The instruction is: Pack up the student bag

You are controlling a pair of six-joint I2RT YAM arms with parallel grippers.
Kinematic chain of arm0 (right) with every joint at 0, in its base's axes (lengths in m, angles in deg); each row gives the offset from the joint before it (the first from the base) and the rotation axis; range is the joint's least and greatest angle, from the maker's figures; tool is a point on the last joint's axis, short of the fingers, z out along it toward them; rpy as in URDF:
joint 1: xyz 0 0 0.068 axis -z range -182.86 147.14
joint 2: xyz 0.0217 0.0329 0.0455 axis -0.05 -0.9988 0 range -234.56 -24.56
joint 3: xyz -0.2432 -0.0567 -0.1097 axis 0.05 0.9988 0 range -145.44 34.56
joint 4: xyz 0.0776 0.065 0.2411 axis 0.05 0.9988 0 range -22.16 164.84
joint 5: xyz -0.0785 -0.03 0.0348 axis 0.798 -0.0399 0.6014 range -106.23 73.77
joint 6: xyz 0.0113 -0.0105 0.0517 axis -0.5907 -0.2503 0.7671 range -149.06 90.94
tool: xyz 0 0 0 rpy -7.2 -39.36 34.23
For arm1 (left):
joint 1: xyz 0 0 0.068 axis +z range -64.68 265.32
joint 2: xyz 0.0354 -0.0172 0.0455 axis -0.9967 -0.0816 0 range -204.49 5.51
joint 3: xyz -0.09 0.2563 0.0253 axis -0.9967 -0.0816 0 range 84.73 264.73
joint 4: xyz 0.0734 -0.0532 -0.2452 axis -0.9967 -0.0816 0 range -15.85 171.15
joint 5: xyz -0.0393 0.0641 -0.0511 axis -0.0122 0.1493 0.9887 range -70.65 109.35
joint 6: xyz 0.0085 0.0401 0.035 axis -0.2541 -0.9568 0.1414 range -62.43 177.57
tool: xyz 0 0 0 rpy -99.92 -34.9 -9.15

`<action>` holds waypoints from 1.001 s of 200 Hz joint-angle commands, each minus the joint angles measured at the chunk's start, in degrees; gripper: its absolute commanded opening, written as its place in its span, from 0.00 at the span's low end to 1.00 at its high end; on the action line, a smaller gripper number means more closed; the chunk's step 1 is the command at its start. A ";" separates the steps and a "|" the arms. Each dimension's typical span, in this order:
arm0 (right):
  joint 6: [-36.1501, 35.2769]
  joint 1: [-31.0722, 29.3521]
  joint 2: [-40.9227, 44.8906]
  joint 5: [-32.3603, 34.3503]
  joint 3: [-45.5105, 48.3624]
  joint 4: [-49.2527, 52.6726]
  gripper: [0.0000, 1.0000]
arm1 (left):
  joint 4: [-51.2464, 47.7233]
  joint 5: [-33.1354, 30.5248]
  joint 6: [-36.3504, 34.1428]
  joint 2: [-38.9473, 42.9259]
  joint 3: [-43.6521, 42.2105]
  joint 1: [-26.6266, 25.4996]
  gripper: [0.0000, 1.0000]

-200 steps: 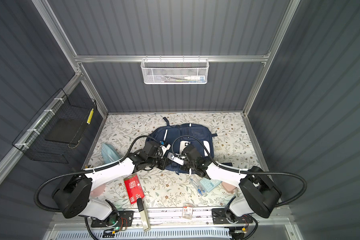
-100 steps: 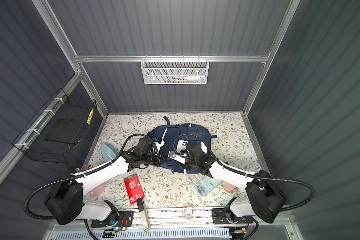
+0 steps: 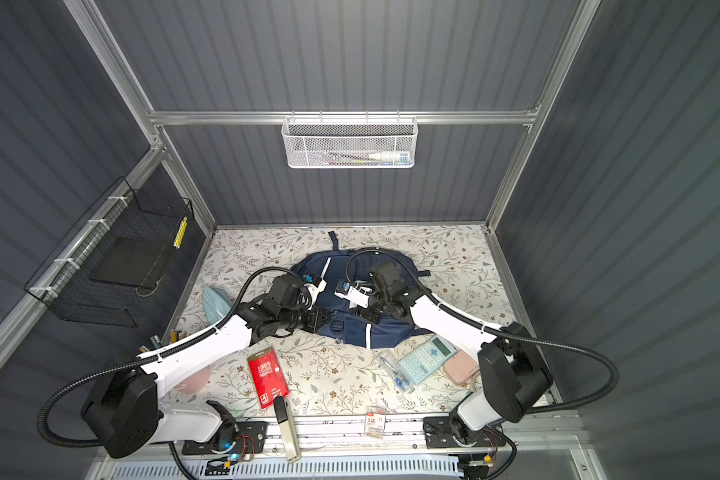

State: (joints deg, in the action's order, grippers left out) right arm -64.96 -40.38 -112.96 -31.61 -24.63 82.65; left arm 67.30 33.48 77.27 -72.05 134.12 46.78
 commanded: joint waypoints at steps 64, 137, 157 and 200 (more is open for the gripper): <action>0.09 -5.43 -7.07 18.01 4.58 -15.03 0.01 | 2.17 2.66 1.83 2.17 -0.98 -0.92 0.00; 1.86 -2.65 0.46 19.44 8.29 -20.43 0.00 | -0.19 -1.45 9.14 -0.11 -5.95 -0.92 0.00; 3.94 -0.16 1.73 18.93 8.50 -20.96 0.00 | -1.75 -1.52 9.06 0.40 -5.41 -0.92 0.00; 6.24 2.07 5.25 18.90 4.62 -20.04 0.00 | -3.33 -1.11 8.51 -1.97 -3.31 -0.92 0.00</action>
State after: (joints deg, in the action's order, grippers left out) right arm -61.35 -42.63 -111.81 -22.10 -16.55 64.77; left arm 72.04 32.84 84.42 -72.27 130.71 45.33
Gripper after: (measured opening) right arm 0.058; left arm 0.070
